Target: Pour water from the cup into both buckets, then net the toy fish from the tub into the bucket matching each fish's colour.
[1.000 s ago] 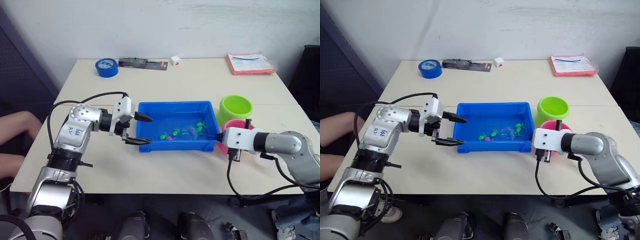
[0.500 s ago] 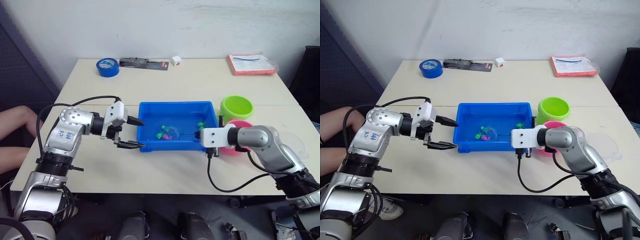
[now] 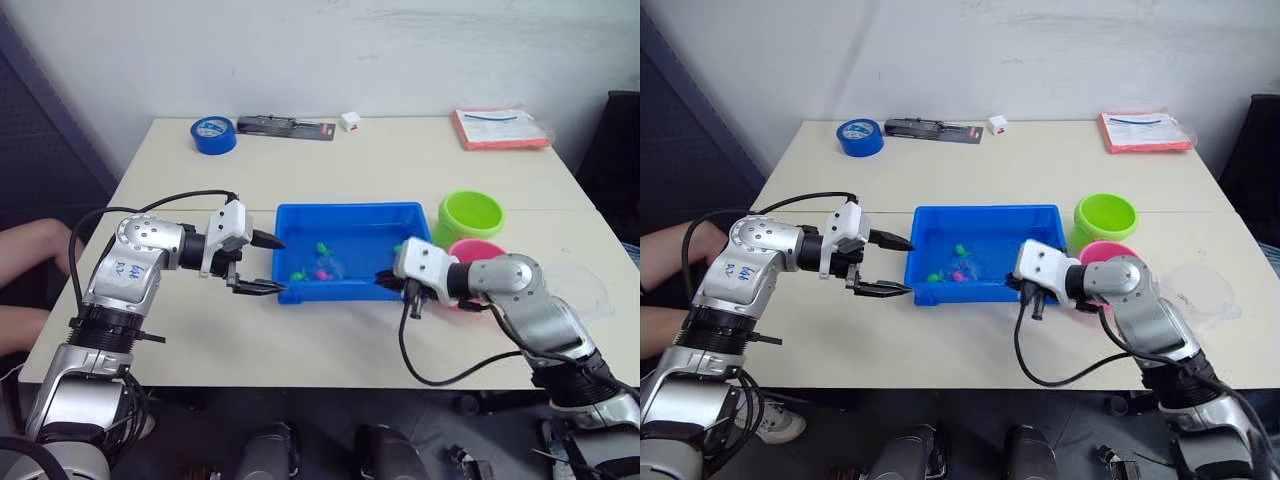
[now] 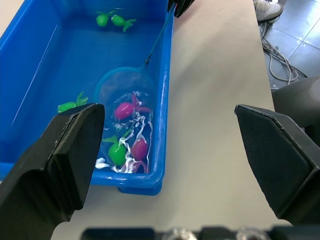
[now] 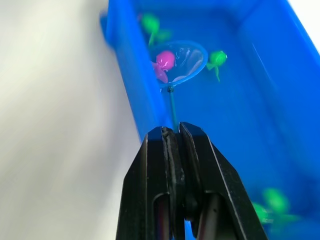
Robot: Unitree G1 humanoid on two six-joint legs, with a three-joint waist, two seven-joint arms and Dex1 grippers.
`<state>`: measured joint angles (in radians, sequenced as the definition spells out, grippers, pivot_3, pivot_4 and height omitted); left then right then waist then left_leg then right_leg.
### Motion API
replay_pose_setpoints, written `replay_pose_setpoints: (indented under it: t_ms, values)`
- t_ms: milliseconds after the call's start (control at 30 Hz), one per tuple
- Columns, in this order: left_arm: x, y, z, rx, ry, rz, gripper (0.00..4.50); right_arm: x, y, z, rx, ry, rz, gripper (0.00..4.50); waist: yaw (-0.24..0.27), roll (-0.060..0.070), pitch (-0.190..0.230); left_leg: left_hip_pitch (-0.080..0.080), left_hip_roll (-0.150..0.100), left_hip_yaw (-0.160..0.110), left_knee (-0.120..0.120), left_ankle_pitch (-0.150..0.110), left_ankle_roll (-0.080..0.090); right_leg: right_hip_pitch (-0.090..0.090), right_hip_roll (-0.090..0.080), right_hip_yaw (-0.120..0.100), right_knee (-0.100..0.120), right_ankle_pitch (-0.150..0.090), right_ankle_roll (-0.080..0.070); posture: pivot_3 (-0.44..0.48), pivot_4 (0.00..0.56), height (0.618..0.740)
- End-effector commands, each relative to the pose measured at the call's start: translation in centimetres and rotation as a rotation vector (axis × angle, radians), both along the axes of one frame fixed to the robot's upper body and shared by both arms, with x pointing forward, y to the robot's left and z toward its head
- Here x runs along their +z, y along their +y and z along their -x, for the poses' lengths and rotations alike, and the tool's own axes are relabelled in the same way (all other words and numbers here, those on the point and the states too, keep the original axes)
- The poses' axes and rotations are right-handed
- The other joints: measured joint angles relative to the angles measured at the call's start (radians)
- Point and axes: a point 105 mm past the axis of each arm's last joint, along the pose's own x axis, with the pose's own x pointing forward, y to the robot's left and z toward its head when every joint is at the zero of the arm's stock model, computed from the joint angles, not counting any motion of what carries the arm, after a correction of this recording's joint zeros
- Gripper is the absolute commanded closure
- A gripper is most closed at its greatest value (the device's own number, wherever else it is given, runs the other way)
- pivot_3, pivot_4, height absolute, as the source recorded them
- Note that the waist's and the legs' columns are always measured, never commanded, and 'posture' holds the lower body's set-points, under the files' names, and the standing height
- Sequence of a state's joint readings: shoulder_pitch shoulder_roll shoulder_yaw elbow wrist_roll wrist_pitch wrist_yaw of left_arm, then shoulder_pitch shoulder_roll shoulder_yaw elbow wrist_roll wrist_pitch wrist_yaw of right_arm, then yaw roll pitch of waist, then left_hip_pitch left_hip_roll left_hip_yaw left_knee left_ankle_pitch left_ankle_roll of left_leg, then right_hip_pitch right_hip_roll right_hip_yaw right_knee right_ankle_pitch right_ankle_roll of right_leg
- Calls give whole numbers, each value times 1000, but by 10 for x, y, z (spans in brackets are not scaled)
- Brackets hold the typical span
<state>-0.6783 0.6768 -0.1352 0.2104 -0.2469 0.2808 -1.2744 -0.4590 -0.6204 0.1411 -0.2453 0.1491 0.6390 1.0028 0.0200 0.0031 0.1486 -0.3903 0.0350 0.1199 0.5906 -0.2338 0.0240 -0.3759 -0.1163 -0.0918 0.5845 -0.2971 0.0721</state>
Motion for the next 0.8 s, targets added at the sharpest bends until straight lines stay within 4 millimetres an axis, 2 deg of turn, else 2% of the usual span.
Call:
replay_pose_setpoints:
  t_ms: [33, 100, 200, 333, 433, 533, 667, 800]
  values:
    - [14, -1, -4, -5, -52, 19, 0, 21, -2, 9, -63, 112, -145, 3701, 2, 0, 0, 0, 0, 0, 0, 0, 0, 0, 0, 0, 0, 0, 0, 0, 150, 740]
    - [17, -3, -7, -2, -55, 40, 0, 22, -10, 9, -123, 140, -166, 3701, 3, 0, 0, 0, 0, -1, 0, 0, -1, -3, 0, 0, -2, -2, -4, 0, 150, 740]
    - [34, -14, -12, -3, -45, 148, 0, 24, -29, 15, -210, 139, -174, 3701, 7, 0, 0, 0, 0, -1, -2, -1, 0, -2, -1, -1, -7, -4, -8, 0, 150, 740]
    - [53, -29, -14, -36, -4, 277, 0, 34, -57, 31, -335, 111, -225, 3701, 6, -1, 0, -1, 0, 0, -3, -1, 0, 0, -1, -2, -11, -3, -5, 0, 150, 740]
    - [60, -40, -13, -68, 26, 336, 0, 44, -73, 43, -412, 77, -273, 3701, 4, 0, -1, -2, -1, 1, -3, -1, 1, 2, 0, -2, -9, 4, 6, 0, 150, 740]
    - [68, -52, -11, -110, 69, 405, 0, 54, -91, 59, -492, 38, -311, 3701, 5, 0, 0, -1, 0, 0, -3, -1, 0, 2, 1, -3, -8, 5, 8, 0, 150, 740]
    - [69, -71, -9, -182, 86, 421, 0, 68, -121, 83, -623, -32, -314, 3701, 8, -1, 0, -2, 0, 0, -3, -1, 0, 1, 2, -4, -10, 3, 4, 0, 150, 740]
    - [65, -84, -8, -235, 87, 398, 0, 71, -146, 101, -734, -76, -254, 3701, 7, -1, 0, -2, -1, 0, -3, -1, 0, 2, 2, -4, -15, 0, -1, 0, 150, 740]
